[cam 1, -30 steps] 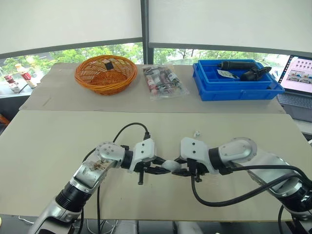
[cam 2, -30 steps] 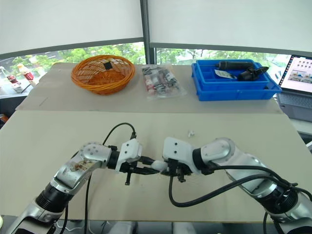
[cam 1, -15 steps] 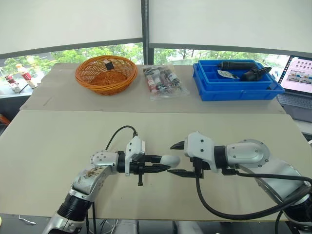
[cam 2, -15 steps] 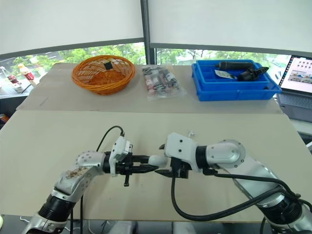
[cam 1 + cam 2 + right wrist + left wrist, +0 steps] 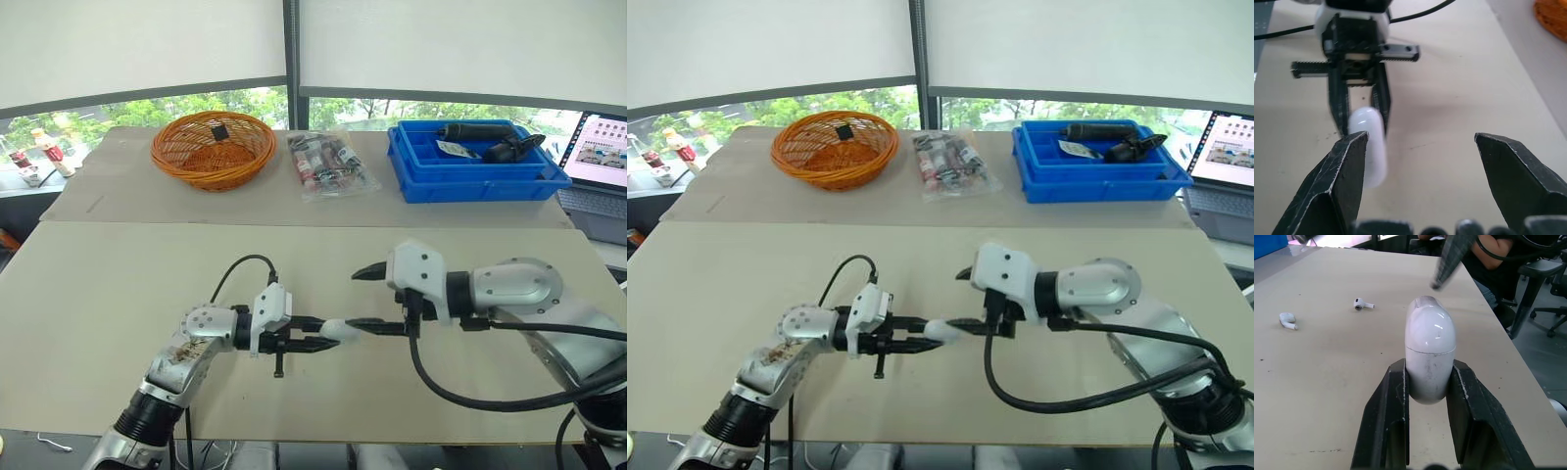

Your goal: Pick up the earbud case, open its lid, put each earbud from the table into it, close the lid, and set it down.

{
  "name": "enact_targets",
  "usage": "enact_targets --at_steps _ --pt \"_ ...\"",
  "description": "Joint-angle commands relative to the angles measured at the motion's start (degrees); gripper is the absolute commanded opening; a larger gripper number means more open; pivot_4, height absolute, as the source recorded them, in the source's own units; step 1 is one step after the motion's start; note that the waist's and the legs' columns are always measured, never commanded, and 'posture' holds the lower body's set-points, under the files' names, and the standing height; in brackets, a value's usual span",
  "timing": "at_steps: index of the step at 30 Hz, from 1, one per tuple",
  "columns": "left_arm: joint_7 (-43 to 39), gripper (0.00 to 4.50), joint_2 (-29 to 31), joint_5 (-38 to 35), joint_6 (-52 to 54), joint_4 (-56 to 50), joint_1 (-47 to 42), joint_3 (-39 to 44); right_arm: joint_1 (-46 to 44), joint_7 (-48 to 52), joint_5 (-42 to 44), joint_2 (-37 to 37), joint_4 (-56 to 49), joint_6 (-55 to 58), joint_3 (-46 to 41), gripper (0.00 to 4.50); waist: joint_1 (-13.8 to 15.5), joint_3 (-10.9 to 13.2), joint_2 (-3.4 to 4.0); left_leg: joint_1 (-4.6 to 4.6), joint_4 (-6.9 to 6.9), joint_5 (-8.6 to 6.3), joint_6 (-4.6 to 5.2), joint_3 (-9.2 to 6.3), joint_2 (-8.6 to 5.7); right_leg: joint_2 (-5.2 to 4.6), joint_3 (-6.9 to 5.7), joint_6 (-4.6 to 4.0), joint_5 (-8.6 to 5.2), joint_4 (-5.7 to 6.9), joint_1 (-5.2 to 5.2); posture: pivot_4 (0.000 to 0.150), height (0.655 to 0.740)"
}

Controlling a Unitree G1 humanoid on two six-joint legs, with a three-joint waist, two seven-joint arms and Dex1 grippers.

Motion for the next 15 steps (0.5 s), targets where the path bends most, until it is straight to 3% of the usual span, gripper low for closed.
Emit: enact_targets --at_steps 1,9,15 --pt "-0.31 0.54 -0.19 -0.41 -1.32 -0.64 -0.17 0.04 -0.87 -0.01 1.31 -0.10 -0.89 0.58 -2.34 3.84 0.00 0.00 0.00 0.00 0.00 0.00 0.00 0.00 -0.01 -0.01 0.00 0.00 0.00 0.00 0.00 0.150 0.6940" --pt "0.70 0.54 -0.78 -1.39 0.14 0.21 0.07 1.29 0.62 2.66 6.63 -2.81 -3.24 2.56 -5.94 3.84 0.07 0.00 0.00 0.00 0.00 0.00 0.00 0.00 0.00 0.00 0.00 0.00 0.00 0.00 0.01 0.150 0.6940" --pt "1.34 0.54 -1.78 -2.50 1.91 -0.99 -0.78 1.18 1.11 0.15 0.85 -2.21 -4.24 0.37 0.83 3.84 -0.07 0.00 0.00 0.01 0.00 0.00 0.00 0.00 0.00 0.00 0.00 0.00 0.00 0.02 0.00 0.150 0.6940"
